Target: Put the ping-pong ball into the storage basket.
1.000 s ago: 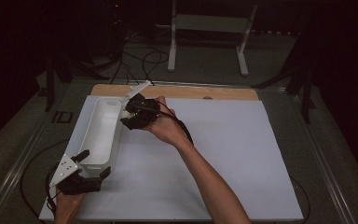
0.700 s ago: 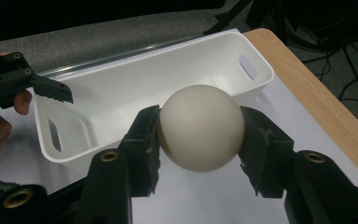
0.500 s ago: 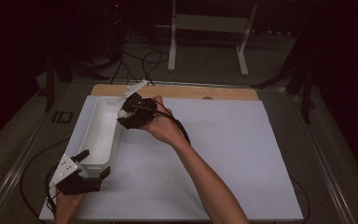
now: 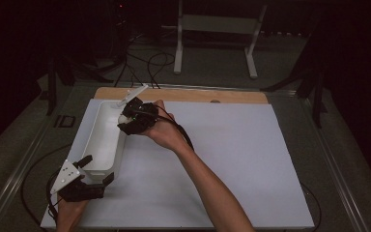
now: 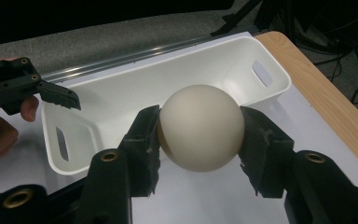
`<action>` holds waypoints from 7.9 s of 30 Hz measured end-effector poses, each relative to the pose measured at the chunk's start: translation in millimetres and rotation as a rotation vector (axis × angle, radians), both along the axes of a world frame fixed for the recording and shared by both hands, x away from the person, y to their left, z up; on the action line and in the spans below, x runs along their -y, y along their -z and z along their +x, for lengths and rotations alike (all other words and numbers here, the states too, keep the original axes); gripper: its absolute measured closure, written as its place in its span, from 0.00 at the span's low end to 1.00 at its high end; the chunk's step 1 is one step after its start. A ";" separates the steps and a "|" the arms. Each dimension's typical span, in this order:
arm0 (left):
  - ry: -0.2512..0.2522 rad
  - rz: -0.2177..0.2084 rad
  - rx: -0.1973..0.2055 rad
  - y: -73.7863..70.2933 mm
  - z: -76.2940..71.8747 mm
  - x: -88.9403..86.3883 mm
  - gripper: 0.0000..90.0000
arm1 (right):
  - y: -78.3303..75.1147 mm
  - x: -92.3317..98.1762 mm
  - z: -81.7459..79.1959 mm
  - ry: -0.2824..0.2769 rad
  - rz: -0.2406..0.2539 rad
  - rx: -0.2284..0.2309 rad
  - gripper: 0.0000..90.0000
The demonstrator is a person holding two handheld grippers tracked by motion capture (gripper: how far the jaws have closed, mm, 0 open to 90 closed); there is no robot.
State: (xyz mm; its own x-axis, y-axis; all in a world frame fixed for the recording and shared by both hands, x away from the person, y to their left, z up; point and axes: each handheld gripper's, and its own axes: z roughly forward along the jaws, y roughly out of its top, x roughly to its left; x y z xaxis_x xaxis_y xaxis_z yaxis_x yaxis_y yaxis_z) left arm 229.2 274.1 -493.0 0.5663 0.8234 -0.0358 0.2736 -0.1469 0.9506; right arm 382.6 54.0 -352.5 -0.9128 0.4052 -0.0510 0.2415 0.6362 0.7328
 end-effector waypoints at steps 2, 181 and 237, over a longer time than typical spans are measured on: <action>-0.001 -0.003 0.001 0.0 0.0 -0.1 0.00 | 1.2 -2.6 0.1 -0.004 0.003 -0.001 0.56; -0.008 0.006 -0.004 -0.2 0.2 -0.6 0.00 | 15.2 69.1 -31.7 0.065 0.092 -0.019 0.09; -0.026 0.012 -0.017 -1.6 1.3 4.3 0.00 | 49.0 204.7 -59.4 0.290 0.225 0.005 0.08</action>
State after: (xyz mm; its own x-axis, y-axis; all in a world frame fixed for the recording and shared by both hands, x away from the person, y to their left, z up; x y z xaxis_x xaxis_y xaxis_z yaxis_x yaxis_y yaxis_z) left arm 230.5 269.7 -491.4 0.5445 0.8380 -0.0355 0.2933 -0.1505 0.9441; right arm 323.2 -150.7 -401.5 -0.7585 0.6485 0.0651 0.3843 0.3643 0.8483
